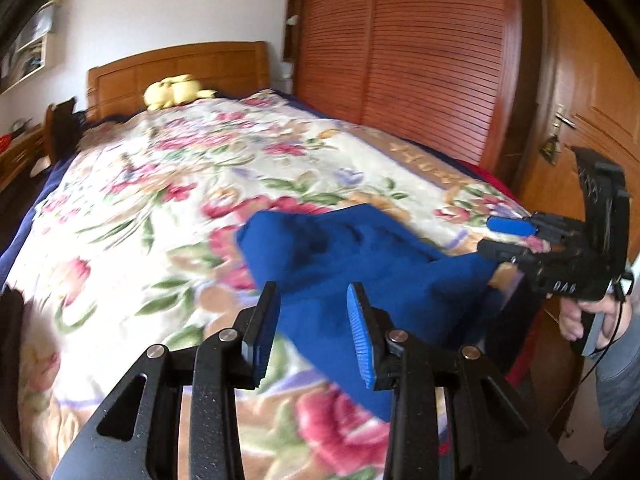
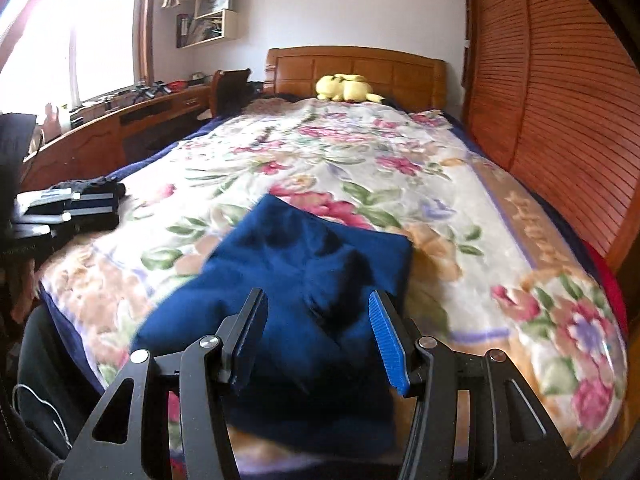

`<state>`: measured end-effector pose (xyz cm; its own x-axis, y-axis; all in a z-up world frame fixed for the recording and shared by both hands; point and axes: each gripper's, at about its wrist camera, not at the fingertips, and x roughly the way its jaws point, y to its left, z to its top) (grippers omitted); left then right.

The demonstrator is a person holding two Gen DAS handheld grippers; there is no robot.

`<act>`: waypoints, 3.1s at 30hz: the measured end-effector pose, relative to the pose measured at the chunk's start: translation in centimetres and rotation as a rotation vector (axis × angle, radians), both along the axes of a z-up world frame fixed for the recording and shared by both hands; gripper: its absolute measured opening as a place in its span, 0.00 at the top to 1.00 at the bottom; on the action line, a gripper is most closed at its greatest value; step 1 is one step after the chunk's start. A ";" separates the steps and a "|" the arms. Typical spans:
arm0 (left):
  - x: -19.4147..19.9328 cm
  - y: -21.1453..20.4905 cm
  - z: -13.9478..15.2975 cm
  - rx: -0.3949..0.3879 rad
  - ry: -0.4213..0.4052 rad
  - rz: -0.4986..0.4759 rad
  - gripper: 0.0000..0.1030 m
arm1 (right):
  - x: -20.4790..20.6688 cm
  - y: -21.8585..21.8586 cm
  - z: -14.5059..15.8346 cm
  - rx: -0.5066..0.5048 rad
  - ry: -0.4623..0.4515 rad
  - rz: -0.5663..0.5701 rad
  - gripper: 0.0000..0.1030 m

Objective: Fold large clothes

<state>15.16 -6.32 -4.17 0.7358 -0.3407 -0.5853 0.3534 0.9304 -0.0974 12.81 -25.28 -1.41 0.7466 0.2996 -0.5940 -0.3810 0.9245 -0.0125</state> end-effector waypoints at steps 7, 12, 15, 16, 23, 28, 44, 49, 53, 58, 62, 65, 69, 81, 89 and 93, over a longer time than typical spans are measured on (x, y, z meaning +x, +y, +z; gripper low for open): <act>-0.1 3.7 -2.4 0.001 0.030 0.084 0.65 | 3.8 2.1 -1.9 -0.009 0.054 0.020 0.47; -0.2 5.3 -3.7 -0.018 0.052 0.111 0.65 | 5.6 3.3 -3.0 -0.035 0.119 0.007 0.46; -0.2 5.7 -4.3 -0.022 0.061 0.118 0.65 | 6.3 3.5 -3.7 -0.039 0.158 -0.002 0.45; -0.2 5.8 -4.4 -0.022 0.063 0.119 0.65 | 6.5 3.7 -3.7 -0.042 0.169 -0.005 0.44; -0.4 5.9 -6.1 -0.038 0.092 0.115 0.65 | 7.6 4.0 -5.5 -0.059 0.267 -0.003 0.42; -0.6 5.2 -6.6 -0.020 0.098 0.099 0.65 | 8.3 3.7 -6.3 -0.039 0.306 -0.008 0.40; -0.6 4.5 -7.2 -0.017 0.113 0.087 0.65 | 8.3 3.2 -7.0 -0.018 0.305 0.026 0.50; -0.6 4.3 -7.3 -0.019 0.116 0.086 0.65 | 7.9 3.6 -5.6 -0.055 0.279 0.089 0.83; -0.6 4.2 -7.3 -0.020 0.113 0.083 0.65 | 6.8 3.0 -2.5 -0.020 0.200 0.113 0.87; -0.6 3.6 -7.2 -0.017 0.111 0.073 0.65 | 4.3 1.4 2.0 -0.011 0.047 0.094 0.88; -0.9 2.9 -6.9 -0.017 0.102 0.056 0.65 | 4.5 -2.0 0.7 -0.087 0.050 -0.022 0.88; -1.0 2.5 -6.7 -0.019 0.098 0.047 0.65 | 5.7 -4.8 -3.8 -0.120 0.181 -0.117 0.88; -1.1 2.2 -6.7 -0.013 0.100 0.040 0.65 | 4.9 -5.6 -5.6 -0.073 0.216 -0.123 0.85; -1.6 2.9 -6.8 -0.021 0.095 0.056 0.65 | 0.9 -0.9 -1.3 -0.020 0.069 -0.045 0.51; -1.7 3.4 -6.8 -0.022 0.096 0.062 0.65 | 0.2 4.7 -5.0 0.013 0.151 0.084 0.51; -1.6 3.7 -7.0 -0.022 0.103 0.063 0.65 | 0.0 6.6 -8.8 -0.025 0.210 0.104 0.51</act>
